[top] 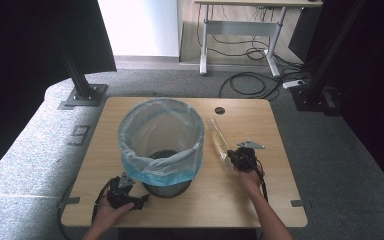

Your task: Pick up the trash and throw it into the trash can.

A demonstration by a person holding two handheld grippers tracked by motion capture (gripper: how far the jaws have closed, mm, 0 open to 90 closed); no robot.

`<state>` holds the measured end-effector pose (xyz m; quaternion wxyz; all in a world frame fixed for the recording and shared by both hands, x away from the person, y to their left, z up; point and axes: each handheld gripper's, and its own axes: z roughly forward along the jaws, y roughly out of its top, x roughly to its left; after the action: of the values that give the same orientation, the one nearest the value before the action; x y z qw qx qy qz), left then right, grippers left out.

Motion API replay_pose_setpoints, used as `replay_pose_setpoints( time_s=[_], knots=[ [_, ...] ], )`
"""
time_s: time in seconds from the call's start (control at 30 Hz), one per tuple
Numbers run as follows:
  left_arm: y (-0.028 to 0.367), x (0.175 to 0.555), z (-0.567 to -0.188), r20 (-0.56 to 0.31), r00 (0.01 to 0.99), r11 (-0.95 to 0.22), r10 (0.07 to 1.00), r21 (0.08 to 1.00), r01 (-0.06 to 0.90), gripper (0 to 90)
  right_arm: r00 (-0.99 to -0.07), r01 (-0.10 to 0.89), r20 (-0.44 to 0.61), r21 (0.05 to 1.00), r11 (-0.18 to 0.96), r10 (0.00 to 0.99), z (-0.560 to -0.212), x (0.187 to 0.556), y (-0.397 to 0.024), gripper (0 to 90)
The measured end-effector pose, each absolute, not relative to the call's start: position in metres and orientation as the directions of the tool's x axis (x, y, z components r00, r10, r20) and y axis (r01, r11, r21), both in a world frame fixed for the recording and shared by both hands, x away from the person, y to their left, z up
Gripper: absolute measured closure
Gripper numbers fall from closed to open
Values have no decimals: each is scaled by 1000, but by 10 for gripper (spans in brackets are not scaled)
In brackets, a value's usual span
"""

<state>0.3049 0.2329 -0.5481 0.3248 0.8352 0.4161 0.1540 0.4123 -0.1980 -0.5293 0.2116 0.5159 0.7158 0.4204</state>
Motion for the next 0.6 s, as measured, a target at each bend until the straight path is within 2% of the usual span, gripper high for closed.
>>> replay_pose_setpoints(
  time_s=[0.6],
  knots=[
    [233,305,-548,-13,607,-443,795,671,595,41,-401,432,208,902,-16,892,-492,383,-219,887]
  ],
)
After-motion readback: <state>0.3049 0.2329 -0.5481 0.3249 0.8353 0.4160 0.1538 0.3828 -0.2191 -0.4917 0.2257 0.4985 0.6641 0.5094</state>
